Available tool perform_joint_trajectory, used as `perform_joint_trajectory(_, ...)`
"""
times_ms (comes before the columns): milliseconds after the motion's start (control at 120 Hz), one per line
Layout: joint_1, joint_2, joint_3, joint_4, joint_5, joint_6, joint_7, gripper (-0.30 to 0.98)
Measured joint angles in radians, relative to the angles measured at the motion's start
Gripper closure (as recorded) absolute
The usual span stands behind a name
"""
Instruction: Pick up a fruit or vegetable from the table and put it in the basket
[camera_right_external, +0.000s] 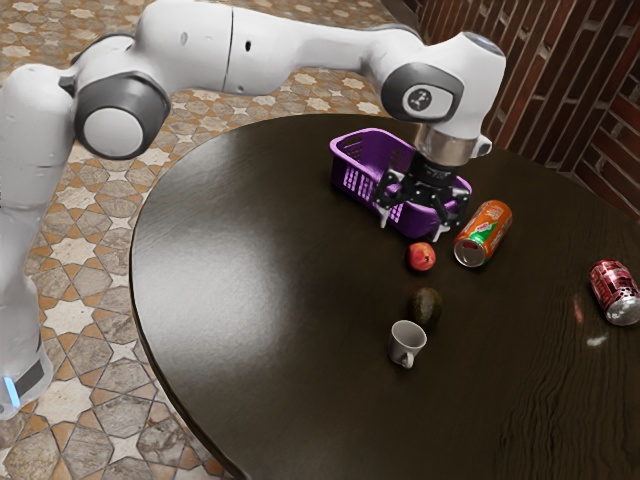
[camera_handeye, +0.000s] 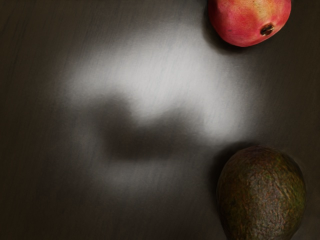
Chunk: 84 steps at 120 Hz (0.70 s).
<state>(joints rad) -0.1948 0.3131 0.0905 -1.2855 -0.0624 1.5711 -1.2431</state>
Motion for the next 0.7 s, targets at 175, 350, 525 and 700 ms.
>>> perform_joint_trajectory(175, -0.013, 0.068, -0.002, 0.064, 0.003, 0.037, -0.075, 0.00)
perform_joint_trajectory(350, -0.027, 0.077, -0.004, 0.045, 0.011, 0.080, -0.103, 0.00)
perform_joint_trajectory(525, -0.026, 0.092, -0.003, 0.023, 0.018, 0.114, -0.107, 0.00)
perform_joint_trajectory(700, -0.038, 0.122, -0.003, 0.019, 0.017, 0.141, -0.104, 0.00)
